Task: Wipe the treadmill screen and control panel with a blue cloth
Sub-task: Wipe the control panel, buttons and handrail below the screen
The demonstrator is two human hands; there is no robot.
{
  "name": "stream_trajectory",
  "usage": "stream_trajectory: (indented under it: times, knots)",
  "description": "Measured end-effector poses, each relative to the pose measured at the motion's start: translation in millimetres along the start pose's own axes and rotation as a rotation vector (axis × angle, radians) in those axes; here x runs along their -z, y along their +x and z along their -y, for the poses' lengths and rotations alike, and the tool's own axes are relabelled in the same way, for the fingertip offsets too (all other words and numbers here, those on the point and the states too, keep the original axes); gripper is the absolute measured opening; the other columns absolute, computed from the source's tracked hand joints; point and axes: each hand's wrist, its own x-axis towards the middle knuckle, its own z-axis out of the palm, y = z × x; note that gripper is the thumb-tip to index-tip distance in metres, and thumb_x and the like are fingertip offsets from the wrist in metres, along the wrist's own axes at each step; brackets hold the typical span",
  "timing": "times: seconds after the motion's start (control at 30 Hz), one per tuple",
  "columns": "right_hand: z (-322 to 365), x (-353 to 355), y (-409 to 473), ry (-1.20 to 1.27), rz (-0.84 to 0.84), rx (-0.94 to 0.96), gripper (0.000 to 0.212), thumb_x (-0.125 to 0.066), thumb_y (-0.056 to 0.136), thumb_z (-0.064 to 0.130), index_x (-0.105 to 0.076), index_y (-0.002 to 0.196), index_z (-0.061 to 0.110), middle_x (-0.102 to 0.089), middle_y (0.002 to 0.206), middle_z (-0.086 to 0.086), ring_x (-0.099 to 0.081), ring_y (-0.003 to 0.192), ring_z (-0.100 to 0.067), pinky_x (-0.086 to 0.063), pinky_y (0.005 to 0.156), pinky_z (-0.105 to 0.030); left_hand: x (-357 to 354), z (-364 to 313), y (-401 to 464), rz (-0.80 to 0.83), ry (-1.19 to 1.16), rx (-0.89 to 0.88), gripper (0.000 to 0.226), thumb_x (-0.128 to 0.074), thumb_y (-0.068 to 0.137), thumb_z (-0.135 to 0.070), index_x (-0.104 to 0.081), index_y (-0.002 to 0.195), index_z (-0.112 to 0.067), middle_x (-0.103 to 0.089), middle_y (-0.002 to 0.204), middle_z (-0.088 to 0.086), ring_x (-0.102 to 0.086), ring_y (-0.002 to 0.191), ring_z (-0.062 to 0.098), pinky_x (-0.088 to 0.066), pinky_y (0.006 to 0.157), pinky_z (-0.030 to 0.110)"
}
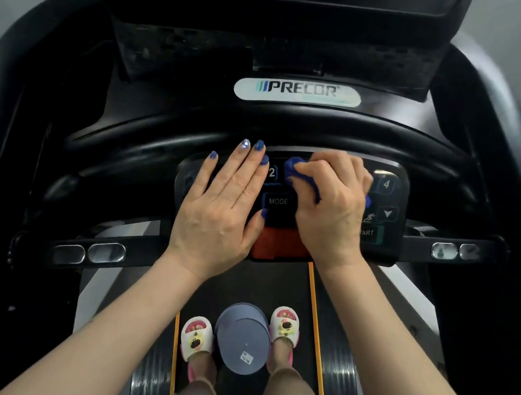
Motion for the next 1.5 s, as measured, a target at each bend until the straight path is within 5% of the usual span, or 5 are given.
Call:
stream_trajectory:
  times: [0.53, 0.83, 1.5]
  knots:
    - [-14, 8, 17, 0.045, 0.037, 0.014, 0.005, -0.073, 0.081, 0.007, -0.070, 0.084, 0.005, -0.065, 0.094, -0.005, -0.055, 0.089, -0.024, -0.045, 0.078, -0.044, 1, -1, 0, -0.012, -0.007, -0.003, 0.056, -0.039, 0.104, -0.031, -0.037, 0.152, -0.002, -0.029, 0.161, 0.013, -0.024, 0.152, 0.026, -0.018, 0.124, 0.049]
    - [-14, 7, 27, 0.038, 0.061, 0.032, 0.005, -0.075, 0.081, 0.008, -0.070, 0.084, 0.008, -0.064, 0.094, -0.001, -0.048, 0.092, -0.014, -0.028, 0.081, -0.026, 0, -1, 0, 0.000, -0.002, 0.000, 0.056, -0.041, 0.104, -0.032, -0.036, 0.152, -0.003, -0.028, 0.162, 0.013, -0.022, 0.152, 0.025, -0.018, 0.124, 0.049]
    - [-40, 19, 34, 0.100, 0.082, 0.060, 0.004, -0.072, 0.084, 0.006, -0.070, 0.086, 0.004, -0.062, 0.094, -0.006, -0.050, 0.089, -0.022, -0.046, 0.075, -0.040, -2, -16, 12, 0.022, -0.075, 0.023, 0.057, -0.040, 0.104, -0.032, -0.035, 0.152, -0.002, -0.029, 0.162, 0.013, -0.022, 0.152, 0.025, -0.012, 0.125, 0.048]
